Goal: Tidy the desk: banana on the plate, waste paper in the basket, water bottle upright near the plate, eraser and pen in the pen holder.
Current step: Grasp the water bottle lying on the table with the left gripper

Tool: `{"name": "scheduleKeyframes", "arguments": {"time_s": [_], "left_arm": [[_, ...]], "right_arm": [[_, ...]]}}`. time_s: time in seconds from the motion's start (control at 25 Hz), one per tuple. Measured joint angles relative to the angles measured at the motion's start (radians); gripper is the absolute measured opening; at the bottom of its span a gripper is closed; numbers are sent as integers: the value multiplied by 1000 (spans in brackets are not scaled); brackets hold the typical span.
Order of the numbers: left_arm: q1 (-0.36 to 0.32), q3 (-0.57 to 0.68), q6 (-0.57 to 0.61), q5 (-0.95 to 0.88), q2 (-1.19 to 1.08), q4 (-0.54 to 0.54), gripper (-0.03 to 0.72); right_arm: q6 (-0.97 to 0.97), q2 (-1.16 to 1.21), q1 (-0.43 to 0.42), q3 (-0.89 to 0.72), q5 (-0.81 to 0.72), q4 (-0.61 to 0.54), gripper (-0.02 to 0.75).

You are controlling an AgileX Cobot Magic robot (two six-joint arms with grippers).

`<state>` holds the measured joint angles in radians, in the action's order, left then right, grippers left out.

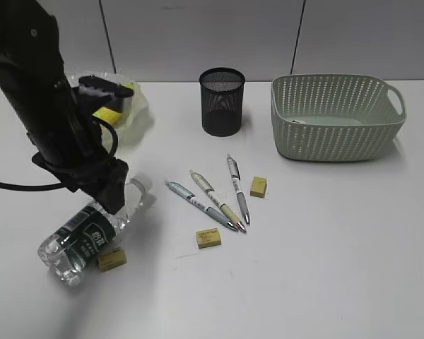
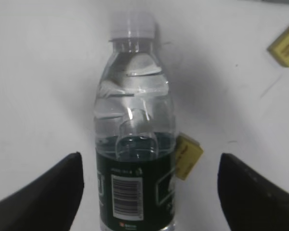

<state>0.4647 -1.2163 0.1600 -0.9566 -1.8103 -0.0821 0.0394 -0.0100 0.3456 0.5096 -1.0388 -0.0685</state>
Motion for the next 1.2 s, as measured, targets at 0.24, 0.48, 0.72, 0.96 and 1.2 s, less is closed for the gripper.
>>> {"name": "scheduleKeyframes", "arguments": {"time_s": [0.24,0.48,0.72,0.96,1.2], "left_arm": [[0,0,-3,27,-96,25,668],[0,-19,-3,86,-162,25,664],[0,-79,-3,37,-215,25,519],[0,-93,-3,15,-222,31,505],[0,-117,-3,-18,-210,30,505]], "right_arm": [[0,0,0,0,0,0,538],[0,0,0,0,0,0,538],[0,0,0,0,0,2,538],[0,0,0,0,0,2,538],[0,0,0,0,0,2,538]]}}
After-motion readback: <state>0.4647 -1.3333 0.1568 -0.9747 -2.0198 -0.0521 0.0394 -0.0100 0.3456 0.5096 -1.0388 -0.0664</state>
